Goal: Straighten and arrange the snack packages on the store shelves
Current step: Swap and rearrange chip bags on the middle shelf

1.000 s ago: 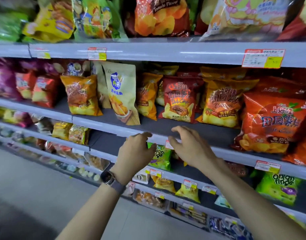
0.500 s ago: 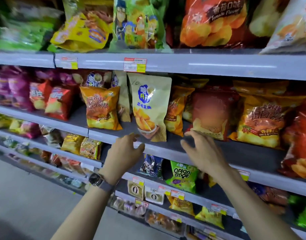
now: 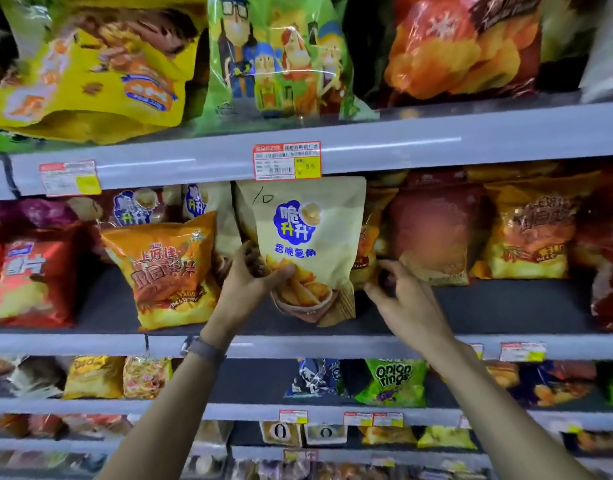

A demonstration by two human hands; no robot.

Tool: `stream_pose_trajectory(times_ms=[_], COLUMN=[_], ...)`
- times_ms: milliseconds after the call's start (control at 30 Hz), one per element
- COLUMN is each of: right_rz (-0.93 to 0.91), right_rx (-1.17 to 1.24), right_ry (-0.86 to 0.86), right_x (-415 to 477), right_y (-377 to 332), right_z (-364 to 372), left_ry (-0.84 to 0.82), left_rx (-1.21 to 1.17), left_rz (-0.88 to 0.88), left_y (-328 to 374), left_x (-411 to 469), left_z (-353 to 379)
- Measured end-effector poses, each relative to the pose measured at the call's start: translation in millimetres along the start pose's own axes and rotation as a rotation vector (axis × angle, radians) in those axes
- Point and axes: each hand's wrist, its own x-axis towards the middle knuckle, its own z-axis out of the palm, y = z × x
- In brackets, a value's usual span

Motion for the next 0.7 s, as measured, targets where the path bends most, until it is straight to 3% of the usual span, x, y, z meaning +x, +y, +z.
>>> stream_pose_trajectory(times_ms=[133,333,700], right_rz=[0.05,0.098,0.047], right_rx=[0.058,0.189,0.303], right_ry=[0.032,-0.016,-0.031], right_x=[8,31,51], right_y=[2,1,11], right_z=[4,5,36], left_ry=[-0.062,-0.098,0.071], left_rx=[-0.148,-0.187,-0.097], left_rz=[0.023,0.041,0.118], left_y=[2,-3,-15], left_x=[19,19,-1], left_z=[4,9,-9])
